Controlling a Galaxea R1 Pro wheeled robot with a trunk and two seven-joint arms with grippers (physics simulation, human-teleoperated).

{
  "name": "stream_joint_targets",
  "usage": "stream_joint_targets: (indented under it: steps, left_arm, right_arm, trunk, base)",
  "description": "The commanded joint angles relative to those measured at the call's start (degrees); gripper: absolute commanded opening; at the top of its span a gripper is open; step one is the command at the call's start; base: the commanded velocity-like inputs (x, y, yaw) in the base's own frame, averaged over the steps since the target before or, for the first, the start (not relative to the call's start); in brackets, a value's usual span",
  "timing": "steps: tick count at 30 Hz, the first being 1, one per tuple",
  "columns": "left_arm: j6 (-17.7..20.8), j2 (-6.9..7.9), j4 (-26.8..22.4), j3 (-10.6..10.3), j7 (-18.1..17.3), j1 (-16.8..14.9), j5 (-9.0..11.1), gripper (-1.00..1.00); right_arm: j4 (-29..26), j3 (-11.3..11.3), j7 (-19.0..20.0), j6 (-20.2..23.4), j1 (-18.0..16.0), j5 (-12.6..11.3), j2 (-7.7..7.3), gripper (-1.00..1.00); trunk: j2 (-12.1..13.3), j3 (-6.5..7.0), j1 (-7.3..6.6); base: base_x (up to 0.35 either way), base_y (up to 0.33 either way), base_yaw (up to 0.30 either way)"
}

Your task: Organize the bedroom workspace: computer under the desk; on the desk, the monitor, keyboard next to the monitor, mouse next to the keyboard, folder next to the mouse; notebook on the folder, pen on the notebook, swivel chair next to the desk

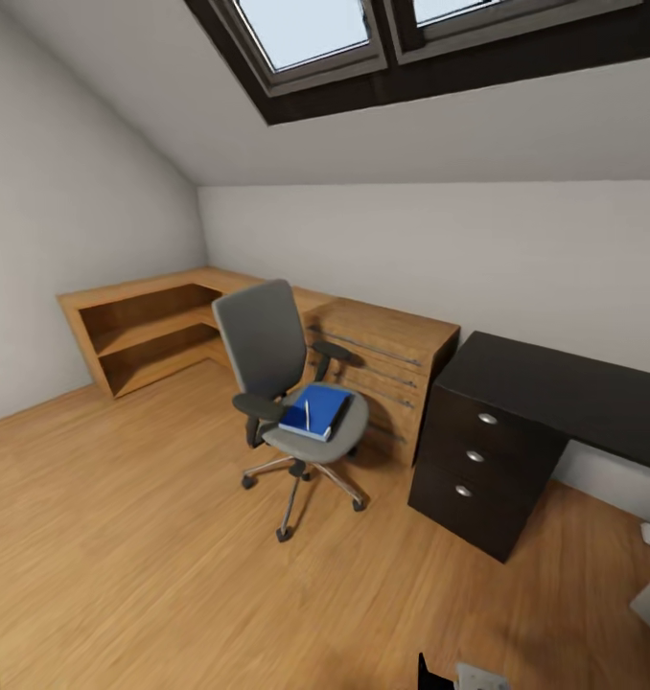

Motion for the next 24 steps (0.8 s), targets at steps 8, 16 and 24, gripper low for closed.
stream_joint_targets:
  steps: [8,16,24]
  left_arm:
    - [-0.7,0.09,-0.03,-0.27,0.28,-0.02,0.67,1.0]
    - [-6.16,0.15,0.0,0.22,0.42,-0.02,0.98,1.0]
    - [-7.01,0.11,0.03,0.3,0.42,-0.02,0.96,1.0]
  right_arm:
    - [0.12,0.02,-0.07,-0.24,-0.07,-0.13,0.06,1.0]
    - [0.15,0.08,-0.07,-0.24,-0.07,-0.13,0.06,1.0]
    - [0.14,0.03,-0.07,-0.24,-0.07,-0.13,0.06,1.0]
  trunk:
    - [3.2,1.39,-1.77]
    - [3.6,1.45,-1.99]
    - [3.6,1.31,-1.99]
  base:
    - [0.0,0.0,-0.264]
    - [0.013,0.0,-0.269]
    - [0.207,0.0,-0.269]
